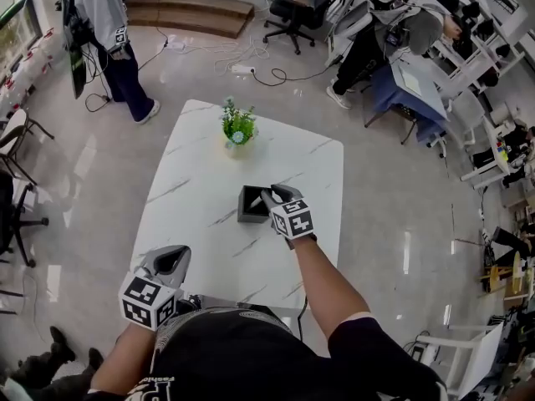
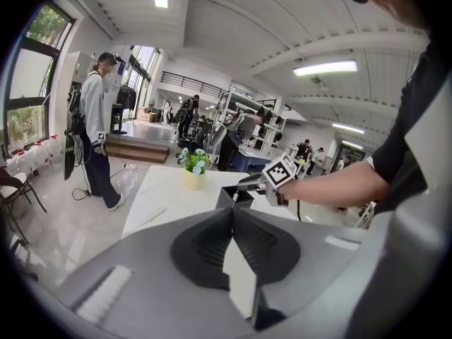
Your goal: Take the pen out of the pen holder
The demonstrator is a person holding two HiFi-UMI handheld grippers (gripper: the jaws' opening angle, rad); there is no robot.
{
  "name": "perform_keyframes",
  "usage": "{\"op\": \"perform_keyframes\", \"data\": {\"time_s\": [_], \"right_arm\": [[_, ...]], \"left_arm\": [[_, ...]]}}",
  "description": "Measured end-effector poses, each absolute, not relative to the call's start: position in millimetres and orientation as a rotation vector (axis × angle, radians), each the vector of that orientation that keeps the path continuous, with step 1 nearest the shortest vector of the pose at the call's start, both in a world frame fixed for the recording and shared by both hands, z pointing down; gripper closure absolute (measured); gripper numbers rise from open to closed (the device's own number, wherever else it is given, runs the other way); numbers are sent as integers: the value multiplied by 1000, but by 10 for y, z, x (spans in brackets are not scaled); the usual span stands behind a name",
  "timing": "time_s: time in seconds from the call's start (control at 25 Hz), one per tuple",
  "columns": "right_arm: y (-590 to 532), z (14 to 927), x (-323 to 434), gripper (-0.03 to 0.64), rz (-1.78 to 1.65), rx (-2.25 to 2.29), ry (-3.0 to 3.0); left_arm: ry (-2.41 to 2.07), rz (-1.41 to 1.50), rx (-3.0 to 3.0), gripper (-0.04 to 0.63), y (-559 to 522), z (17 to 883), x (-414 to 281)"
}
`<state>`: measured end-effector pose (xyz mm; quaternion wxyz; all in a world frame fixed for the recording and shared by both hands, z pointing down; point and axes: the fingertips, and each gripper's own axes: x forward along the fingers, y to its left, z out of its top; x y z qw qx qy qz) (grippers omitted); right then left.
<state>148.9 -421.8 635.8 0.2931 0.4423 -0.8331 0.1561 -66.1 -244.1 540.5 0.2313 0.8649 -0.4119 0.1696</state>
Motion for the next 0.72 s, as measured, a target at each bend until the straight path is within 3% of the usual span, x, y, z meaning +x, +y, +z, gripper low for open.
{"op": "perform_keyframes", "data": {"time_s": [0.72], "right_arm": [[-4056, 6309, 1163, 528, 446, 1079, -2286]], "left_arm": [[-1096, 431, 2394, 538, -2409, 5342, -663]]}}
